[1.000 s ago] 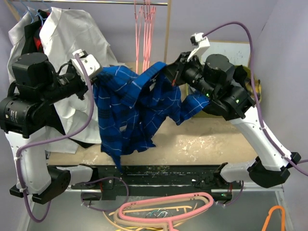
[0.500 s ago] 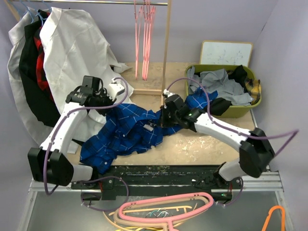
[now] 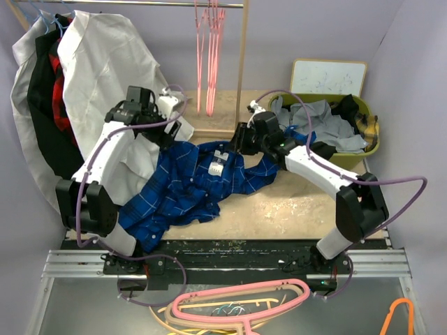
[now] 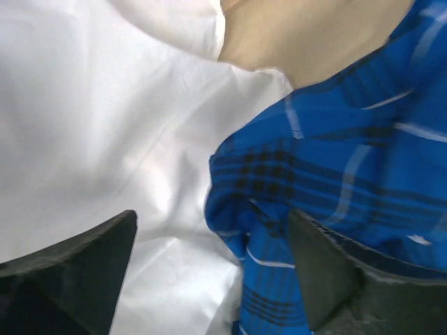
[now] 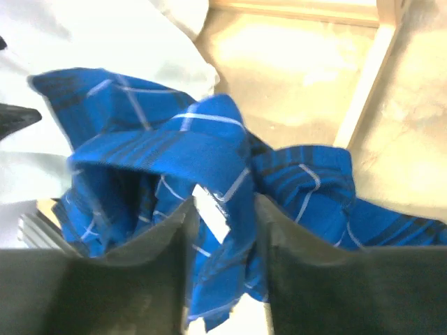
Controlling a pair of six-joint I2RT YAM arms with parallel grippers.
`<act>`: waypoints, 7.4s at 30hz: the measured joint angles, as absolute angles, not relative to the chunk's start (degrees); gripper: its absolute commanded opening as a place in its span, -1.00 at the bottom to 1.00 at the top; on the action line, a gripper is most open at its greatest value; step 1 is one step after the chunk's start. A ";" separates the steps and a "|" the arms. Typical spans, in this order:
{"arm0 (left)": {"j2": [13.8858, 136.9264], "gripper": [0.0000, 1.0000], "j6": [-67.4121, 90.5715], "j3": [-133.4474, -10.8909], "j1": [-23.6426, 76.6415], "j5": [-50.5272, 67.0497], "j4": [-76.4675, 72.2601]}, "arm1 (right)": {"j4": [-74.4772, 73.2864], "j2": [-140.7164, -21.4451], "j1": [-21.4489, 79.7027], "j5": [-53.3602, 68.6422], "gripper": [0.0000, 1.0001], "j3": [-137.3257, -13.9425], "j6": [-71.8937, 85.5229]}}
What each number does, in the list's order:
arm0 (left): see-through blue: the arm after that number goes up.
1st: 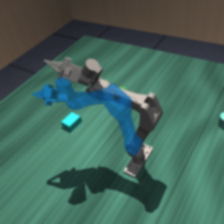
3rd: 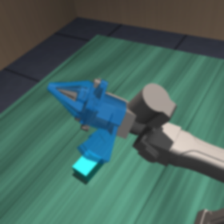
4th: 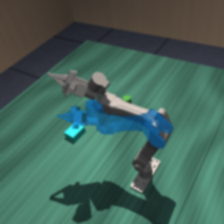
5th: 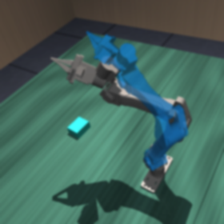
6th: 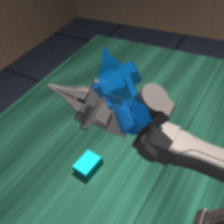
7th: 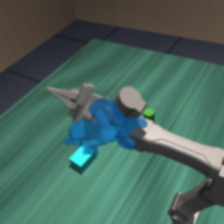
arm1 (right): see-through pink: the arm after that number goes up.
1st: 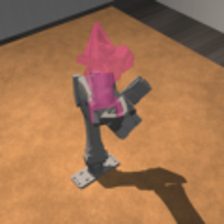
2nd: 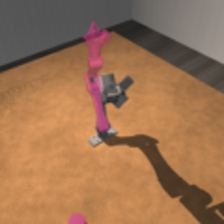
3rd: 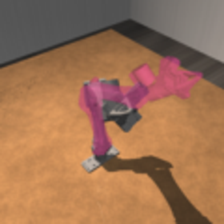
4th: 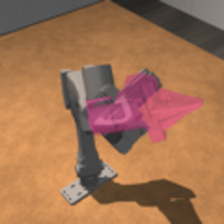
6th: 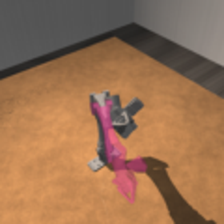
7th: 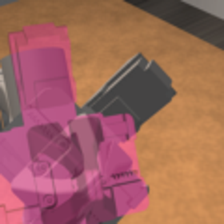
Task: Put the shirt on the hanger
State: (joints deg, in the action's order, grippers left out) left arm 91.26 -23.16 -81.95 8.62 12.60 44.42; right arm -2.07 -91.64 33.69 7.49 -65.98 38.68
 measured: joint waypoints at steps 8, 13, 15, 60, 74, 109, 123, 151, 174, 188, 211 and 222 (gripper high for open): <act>88.33 0.99 -17.61 -96.55 8.62 17.47 53.49 | -3.88 -82.52 33.08 9.39 1.00 -67.02 32.69; 77.73 0.99 -14.55 -89.49 8.54 18.28 52.34 | -6.22 -69.54 33.36 6.59 0.82 -68.97 28.32; 73.25 0.99 -12.69 -84.66 7.99 17.87 51.16 | -7.51 -66.50 33.36 4.97 0.57 -72.86 27.38; 71.09 0.99 -6.96 -75.20 3.75 22.28 45.91 | -22.79 -99.81 36.77 -6.52 0.08 -124.18 20.32; 71.09 0.99 -7.09 -75.20 3.75 22.35 45.91 | -22.87 -102.10 37.12 -7.16 -0.04 -125.05 19.88; 75.81 0.99 -3.64 -68.03 19.09 13.19 44.47 | -28.80 -99.88 43.79 -26.04 -1.00 -130.69 13.28; 85.67 0.93 4.45 -71.94 27.20 -1.04 41.43 | -19.22 -58.52 44.60 -16.88 -1.00 -79.61 16.12; 91.05 -1.00 1.34 -79.22 28.10 -2.24 42.85 | -26.41 -30.74 44.62 9.82 -1.00 -44.47 39.44; 77.14 -1.00 0.16 -80.05 23.09 14.46 49.01 | 7.44 -52.53 44.62 14.52 -1.00 -38.87 36.97; 74.98 -0.60 -1.45 -81.76 21.65 18.24 51.64 | 34.15 -72.12 44.62 20.84 -1.00 -36.84 36.86; 64.97 0.61 -29.67 -71.96 7.49 18.28 46.65 | 47.70 -87.92 43.90 23.59 -1.00 -37.26 33.36; 72.49 -0.93 -36.71 -65.73 7.51 8.75 33.21 | 53.25 -85.78 42.37 25.39 -1.00 -33.50 34.17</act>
